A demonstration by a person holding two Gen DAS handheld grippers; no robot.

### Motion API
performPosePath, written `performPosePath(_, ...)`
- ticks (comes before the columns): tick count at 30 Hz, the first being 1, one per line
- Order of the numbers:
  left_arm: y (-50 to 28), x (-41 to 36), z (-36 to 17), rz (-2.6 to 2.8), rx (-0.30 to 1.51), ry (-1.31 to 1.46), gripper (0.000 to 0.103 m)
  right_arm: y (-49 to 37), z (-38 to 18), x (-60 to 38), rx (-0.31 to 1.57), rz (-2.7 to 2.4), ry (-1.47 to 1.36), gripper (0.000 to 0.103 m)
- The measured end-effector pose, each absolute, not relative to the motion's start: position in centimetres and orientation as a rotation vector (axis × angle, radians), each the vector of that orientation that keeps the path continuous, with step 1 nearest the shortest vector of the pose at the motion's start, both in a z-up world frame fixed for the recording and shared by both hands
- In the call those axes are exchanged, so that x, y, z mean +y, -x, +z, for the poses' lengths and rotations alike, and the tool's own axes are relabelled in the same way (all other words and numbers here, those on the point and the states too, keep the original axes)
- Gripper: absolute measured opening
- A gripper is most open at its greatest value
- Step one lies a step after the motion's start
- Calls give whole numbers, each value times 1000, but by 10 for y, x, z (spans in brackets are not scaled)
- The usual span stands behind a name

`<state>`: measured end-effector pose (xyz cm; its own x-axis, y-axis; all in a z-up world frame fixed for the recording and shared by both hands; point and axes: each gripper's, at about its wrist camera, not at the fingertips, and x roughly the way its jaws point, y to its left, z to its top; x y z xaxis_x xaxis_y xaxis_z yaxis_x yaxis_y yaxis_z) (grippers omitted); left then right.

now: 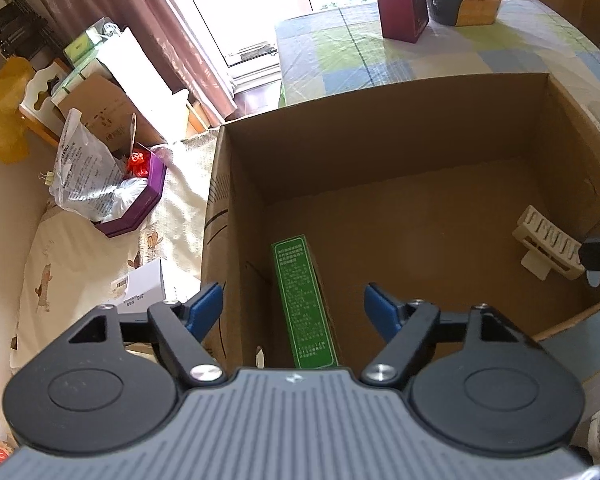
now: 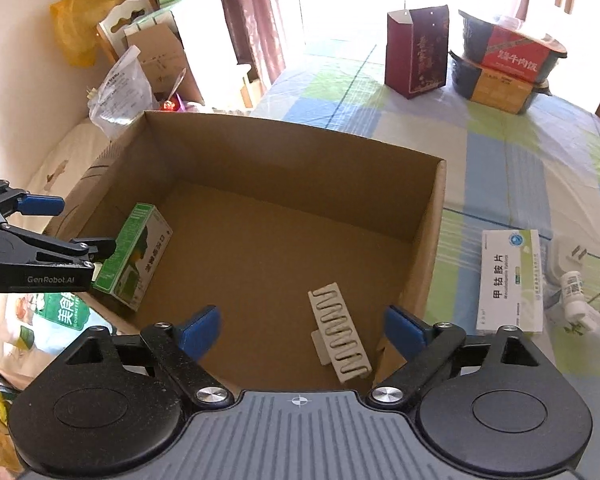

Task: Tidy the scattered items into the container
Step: 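Withdraw both open grippers from the cardboard box toward the remaining items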

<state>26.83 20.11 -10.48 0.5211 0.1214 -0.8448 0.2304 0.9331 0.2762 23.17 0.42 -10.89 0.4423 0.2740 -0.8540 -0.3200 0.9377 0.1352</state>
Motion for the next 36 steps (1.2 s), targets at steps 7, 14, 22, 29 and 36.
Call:
performPosePath(7,-254,193,-91,-65,1007,-396,82,-220,-97,5,1041,363,56,94)
performPosePath(14,-240,188,-77,-56,992,-408,83,-206,-89,2,1022,362,75,94)
performPosePath(22,-217,181,-59,-49,961,-414,87,-186,-77,-4,977,362,107,94)
performPosePath(29,-192,175,-46,-41,945,-411,89,-164,-65,-11,953,377,122,94)
performPosePath(36,-164,167,-35,-29,946,-391,92,-143,-60,-23,949,384,130,94)
